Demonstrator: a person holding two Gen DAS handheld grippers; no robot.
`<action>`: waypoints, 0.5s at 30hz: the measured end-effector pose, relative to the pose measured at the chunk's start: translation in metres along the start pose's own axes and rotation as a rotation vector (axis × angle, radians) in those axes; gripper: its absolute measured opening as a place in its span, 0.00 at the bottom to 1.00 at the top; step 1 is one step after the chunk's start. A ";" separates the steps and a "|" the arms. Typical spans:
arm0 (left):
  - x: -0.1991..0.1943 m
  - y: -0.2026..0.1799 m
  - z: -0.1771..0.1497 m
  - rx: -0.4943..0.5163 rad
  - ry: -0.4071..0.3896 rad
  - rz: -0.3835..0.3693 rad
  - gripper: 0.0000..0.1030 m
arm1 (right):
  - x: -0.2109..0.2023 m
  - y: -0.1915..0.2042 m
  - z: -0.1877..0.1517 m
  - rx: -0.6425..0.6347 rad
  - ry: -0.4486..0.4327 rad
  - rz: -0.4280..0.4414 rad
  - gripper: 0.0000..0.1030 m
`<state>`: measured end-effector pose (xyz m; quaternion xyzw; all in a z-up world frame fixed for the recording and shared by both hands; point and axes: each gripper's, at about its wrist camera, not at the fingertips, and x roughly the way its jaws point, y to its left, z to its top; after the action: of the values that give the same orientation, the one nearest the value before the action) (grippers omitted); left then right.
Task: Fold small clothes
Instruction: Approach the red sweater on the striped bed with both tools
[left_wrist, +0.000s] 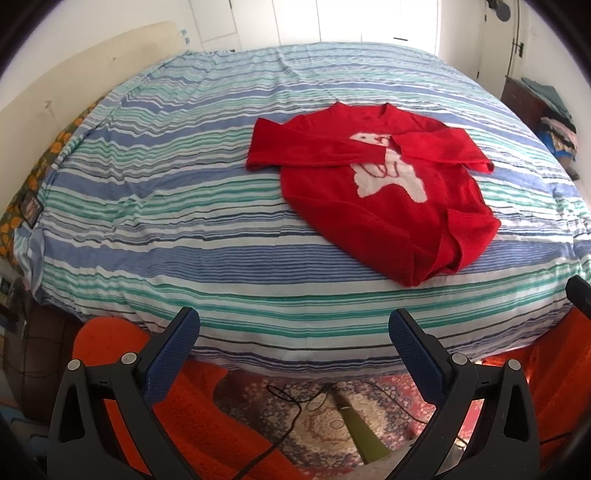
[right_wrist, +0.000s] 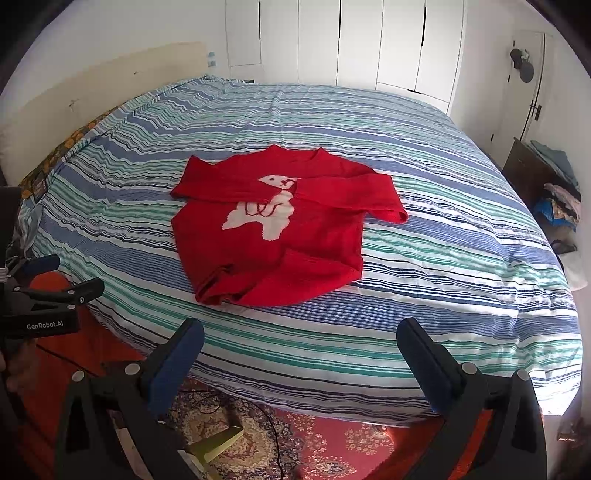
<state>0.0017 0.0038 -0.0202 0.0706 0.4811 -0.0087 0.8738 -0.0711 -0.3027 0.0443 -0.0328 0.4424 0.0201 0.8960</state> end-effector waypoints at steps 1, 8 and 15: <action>0.001 0.000 0.001 0.000 0.001 0.003 0.99 | 0.002 0.000 0.000 -0.001 0.003 -0.002 1.00; 0.007 0.000 0.000 0.003 0.012 0.023 0.99 | 0.007 0.003 0.001 -0.015 0.013 -0.005 1.00; 0.013 0.000 -0.001 0.011 0.021 0.042 0.99 | 0.015 0.003 -0.001 -0.010 0.039 -0.005 1.00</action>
<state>0.0079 0.0049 -0.0312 0.0854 0.4885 0.0078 0.8683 -0.0635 -0.2993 0.0315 -0.0388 0.4594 0.0193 0.8872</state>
